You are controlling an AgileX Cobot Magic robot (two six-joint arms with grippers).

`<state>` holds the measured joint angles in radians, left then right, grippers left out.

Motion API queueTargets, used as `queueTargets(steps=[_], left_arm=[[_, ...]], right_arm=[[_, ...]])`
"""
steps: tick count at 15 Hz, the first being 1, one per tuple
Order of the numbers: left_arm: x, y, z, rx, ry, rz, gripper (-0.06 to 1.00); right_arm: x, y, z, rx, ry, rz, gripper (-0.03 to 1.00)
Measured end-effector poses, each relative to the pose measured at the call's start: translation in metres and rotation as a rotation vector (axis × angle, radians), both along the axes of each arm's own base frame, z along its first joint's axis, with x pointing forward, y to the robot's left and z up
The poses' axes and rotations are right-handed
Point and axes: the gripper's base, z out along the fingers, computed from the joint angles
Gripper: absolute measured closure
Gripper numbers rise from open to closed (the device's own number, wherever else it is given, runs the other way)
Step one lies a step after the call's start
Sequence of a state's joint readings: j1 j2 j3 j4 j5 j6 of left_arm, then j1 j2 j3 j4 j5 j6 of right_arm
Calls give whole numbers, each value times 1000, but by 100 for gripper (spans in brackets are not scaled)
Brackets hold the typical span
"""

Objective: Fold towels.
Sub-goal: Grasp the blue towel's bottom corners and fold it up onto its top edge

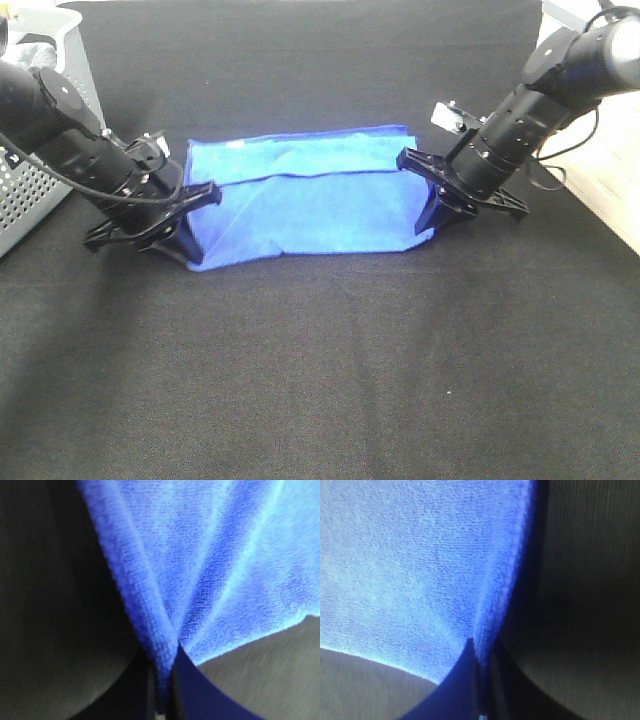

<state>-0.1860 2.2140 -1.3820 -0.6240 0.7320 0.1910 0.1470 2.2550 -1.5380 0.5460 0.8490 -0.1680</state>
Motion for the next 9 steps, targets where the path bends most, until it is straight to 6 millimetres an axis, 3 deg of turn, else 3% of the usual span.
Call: queueTargets(steps=[3, 4, 7, 9], left_arm=[[-18, 6, 14, 60, 70, -63, 93], [-18, 6, 14, 60, 70, -63, 93], [-66, 13, 15, 84, 143, -63, 93], [-91, 18, 15, 95, 165, -51, 93]], right_arm=[[-32, -5, 7, -9, 51, 12, 97], [-32, -5, 7, -9, 51, 12, 97], [-83, -13, 0, -34, 110, 19, 97], [-106, -17, -3, -50, 126, 23, 97]])
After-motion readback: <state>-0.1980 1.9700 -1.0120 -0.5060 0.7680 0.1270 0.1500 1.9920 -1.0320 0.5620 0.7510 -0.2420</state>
